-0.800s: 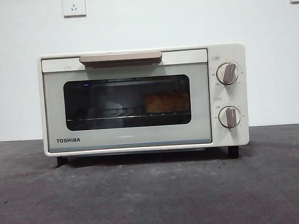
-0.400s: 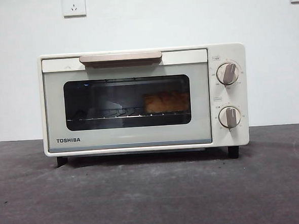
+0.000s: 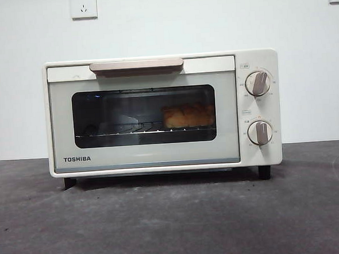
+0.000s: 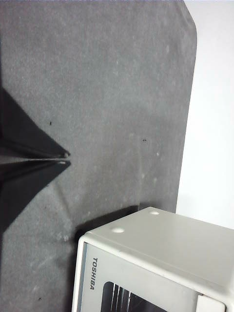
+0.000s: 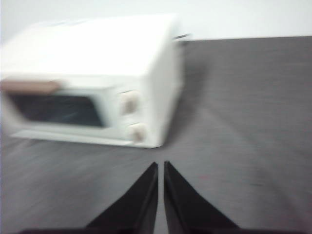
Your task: The left arm flap open the oven, the right arm pick bread and place it into oven, the left arm flap close the oven
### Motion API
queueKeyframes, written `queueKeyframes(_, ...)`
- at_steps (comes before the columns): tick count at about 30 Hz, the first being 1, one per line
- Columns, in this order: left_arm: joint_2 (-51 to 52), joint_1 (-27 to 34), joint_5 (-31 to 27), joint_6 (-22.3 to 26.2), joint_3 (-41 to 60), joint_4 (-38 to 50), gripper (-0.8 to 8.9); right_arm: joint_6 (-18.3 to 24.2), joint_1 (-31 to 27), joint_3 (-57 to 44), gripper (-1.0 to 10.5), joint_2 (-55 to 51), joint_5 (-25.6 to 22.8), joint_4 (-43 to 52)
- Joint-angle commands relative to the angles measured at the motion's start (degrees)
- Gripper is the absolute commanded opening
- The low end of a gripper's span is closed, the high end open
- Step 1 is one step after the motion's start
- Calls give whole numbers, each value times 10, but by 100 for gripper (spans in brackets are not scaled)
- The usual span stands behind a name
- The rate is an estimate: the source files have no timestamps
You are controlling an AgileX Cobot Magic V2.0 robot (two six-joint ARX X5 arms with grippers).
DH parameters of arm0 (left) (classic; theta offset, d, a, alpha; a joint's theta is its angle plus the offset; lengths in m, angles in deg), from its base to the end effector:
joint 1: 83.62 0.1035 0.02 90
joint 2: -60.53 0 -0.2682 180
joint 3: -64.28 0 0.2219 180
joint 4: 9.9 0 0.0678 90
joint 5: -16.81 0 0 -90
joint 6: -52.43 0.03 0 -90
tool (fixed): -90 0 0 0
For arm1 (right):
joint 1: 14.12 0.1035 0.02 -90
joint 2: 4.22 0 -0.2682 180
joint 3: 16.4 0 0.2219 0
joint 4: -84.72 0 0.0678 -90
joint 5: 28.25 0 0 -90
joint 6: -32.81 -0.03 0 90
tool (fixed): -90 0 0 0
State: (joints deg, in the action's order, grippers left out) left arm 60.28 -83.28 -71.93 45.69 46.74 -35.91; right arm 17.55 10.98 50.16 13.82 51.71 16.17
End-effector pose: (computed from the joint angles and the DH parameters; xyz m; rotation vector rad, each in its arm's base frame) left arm 0.0603 -0.0003 0.1558 -0.1195 0.1529 -0.0071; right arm 0.0053 -0.0033 0.3195 0.1565 0.3660 0.2136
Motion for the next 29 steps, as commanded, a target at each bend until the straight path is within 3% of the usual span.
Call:
queueKeyframes(1, 1, 0, -4, 7, 12, -4, 11, 37, -59, -16, 18, 1, -45, 9)
queueKeyframes(4, 1, 0, -4, 7, 12, -4, 11, 85, -108, -66, 18, -3, -96, 46)
queueKeyframes(6, 1, 0, -4, 7, 12, -4, 11, 113, -139, -115, 18, -13, -85, 107)
queueKeyframes(14, 1, 0, -4, 7, 12, -4, 11, 132, -259, -311, 18, -77, 86, 340)
queueKeyframes(21, 1, 0, -4, 7, 12, -4, 11, 172, -276, -414, 18, -135, 85, 375)
queueKeyframes(29, 1, 0, -4, 7, 12, -4, 11, 178, -276, -491, 18, -179, 89, 393)
